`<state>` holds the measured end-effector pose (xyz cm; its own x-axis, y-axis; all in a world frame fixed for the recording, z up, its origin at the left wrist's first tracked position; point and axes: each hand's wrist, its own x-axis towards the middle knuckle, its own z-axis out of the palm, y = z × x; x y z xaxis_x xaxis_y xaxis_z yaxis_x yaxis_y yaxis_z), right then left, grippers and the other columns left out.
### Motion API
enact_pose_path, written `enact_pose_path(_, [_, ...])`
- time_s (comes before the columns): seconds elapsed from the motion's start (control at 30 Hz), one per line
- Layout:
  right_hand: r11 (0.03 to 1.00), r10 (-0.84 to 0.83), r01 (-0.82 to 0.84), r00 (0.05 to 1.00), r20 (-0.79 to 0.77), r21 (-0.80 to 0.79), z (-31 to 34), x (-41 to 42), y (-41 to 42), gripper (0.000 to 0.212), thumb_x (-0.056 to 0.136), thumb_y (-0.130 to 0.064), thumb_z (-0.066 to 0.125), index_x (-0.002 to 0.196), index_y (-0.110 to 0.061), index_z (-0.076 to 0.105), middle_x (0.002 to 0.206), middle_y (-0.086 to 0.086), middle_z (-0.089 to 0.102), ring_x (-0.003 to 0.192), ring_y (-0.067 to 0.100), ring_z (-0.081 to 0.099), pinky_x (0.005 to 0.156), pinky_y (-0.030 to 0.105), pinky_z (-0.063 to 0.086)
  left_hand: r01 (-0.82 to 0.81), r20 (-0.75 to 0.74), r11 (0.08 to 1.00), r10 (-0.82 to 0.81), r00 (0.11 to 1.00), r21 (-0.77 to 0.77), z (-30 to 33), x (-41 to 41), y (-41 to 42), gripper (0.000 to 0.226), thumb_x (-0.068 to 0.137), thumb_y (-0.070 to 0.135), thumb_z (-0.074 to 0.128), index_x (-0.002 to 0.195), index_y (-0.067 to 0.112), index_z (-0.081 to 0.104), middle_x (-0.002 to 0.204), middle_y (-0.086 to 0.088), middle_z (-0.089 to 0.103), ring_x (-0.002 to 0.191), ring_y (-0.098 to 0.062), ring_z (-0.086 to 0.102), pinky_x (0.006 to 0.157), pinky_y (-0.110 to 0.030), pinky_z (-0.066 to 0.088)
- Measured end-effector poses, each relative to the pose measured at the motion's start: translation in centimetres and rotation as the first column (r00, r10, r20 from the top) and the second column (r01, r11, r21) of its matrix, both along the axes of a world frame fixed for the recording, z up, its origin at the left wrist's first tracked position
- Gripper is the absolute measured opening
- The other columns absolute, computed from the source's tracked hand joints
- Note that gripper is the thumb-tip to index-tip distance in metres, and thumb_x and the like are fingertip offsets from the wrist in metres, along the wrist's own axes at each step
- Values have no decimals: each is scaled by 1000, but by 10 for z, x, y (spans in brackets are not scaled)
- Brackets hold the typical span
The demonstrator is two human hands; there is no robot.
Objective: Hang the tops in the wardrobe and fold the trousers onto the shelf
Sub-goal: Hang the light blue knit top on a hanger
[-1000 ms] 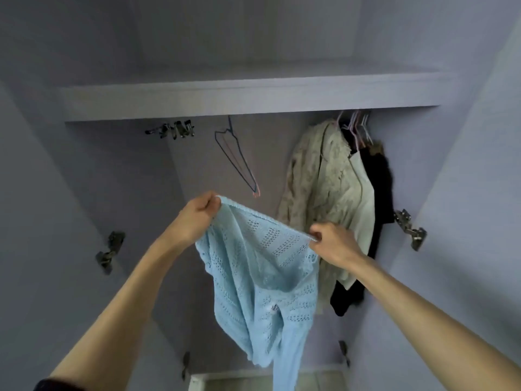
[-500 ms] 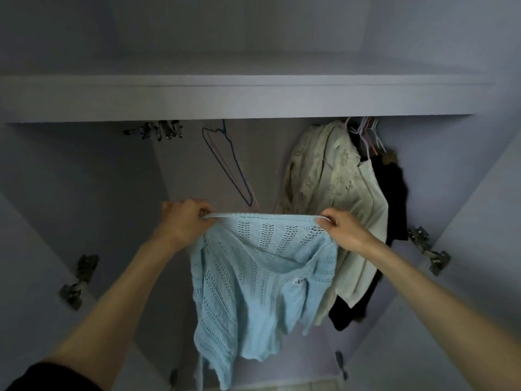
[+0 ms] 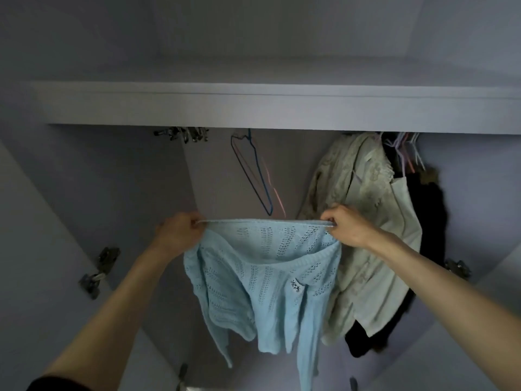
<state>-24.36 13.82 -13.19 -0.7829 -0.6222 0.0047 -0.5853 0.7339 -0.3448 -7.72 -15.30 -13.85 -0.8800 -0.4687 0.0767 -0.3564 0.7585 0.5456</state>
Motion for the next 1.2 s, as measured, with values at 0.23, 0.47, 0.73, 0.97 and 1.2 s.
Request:
enact_pose_path(0.23, [990, -134, 139, 985, -108, 35, -8, -29, 16, 26, 82, 3, 53, 92, -12, 72, 105, 9, 61, 97, 24, 60, 78, 22, 42, 195, 266, 979, -173, 948, -58, -40, 4, -4, 16, 87, 4, 58, 72, 7, 64, 70, 1, 55, 72, -11, 50, 60, -23, 32])
enact_pose_path(0.47, [963, -194, 215, 972, 134, -163, -10, -51, 24, 28, 86, -1, 54, 75, -25, 64, 85, 2, 69, 87, 21, 64, 77, 30, 49, -118, 37, 993, 119, 992, -18, -13, -16, -21, 36, 81, 3, 63, 51, 21, 52, 65, -7, 56, 67, -18, 52, 61, -28, 38])
enact_pose_path(0.73, [921, -134, 116, 991, -22, -373, -24, -46, 25, 17, 89, -8, 62, 102, -12, 71, 85, -4, 66, 83, 16, 64, 70, 27, 48, -90, -4, 945, 96, 995, 315, -9, -13, -15, 25, 77, 13, 61, 56, 11, 47, 56, -1, 50, 65, -14, 49, 56, -27, 34])
enact_pose_path(0.97, [981, -122, 154, 962, 243, -117, -41, -47, 2, 20, 93, -9, 55, 107, -6, 69, 106, 10, 69, 96, 21, 63, 82, 27, 48, -4, -11, 943, 9, 1000, 333, -6, -21, -2, 13, 89, 7, 56, 83, 9, 66, 79, -4, 61, 74, -14, 54, 69, -27, 41])
enact_pose_path(1.2, [745, -27, 420, 795, 606, -519, -29, -33, -91, 28, 100, -25, 44, 111, -5, 61, 100, 10, 65, 76, 15, 58, 61, 19, 44, 60, -157, 937, -5, 988, 344, 26, -40, 29, 20, 83, 2, 56, 70, 15, 64, 69, -3, 62, 63, -13, 56, 61, -23, 44])
